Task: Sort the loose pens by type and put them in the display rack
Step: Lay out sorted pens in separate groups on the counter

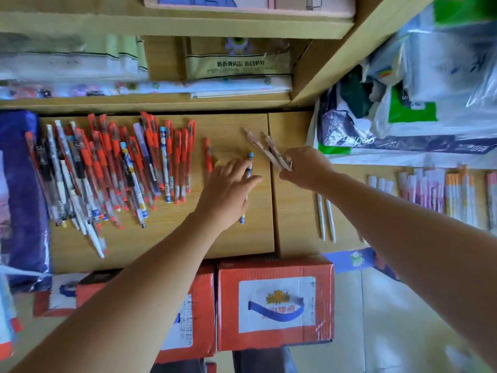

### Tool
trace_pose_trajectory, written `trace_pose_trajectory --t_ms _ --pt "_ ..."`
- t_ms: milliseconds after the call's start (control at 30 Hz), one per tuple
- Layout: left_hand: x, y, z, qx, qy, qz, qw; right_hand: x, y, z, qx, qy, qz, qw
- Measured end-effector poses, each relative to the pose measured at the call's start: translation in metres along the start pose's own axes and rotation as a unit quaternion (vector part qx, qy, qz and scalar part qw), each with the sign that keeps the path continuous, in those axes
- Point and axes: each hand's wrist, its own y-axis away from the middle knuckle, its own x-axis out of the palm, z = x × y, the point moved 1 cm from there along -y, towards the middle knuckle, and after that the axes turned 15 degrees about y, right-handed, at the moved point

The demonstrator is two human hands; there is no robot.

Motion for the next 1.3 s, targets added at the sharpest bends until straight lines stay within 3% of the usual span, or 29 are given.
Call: trace_pose_trajectory --t_ms 100,300,567,1033,1133,1300 --pt "0.007 -0.009 -0.005 -0.056 -0.027 -0.029 0.998 0.0 -0.001 0.0 -0.02 0.025 -0.012 0.999" --pt "0.006 -0.005 0.007 -0.132 -0.09 -0.118 0.98 -0.004 -0.011 0.006 -0.053 0.06 -0.109 0.991" --pt "0.001 0.005 0.019 -0.179 -0.114 -0.119 0.97 -0.003 -0.026 0.015 -0.091 0.051 -0.143 0.984" --pt "-0.01 0.061 0.042 -0.159 0.04 -0.239 0.957 -0.002 -0.003 0.056 -0.115 -0.002 -0.168 0.979" --pt "-0.01 0.074 0.051 -0.173 0.053 -0.228 0.957 0.005 0.001 0.083 -0.118 -0.057 -0.119 0.984" --pt "-0.011 0.096 0.065 -0.185 0.064 -0.209 0.958 0.027 0.012 0.13 -0.064 -0.037 -0.036 0.997"
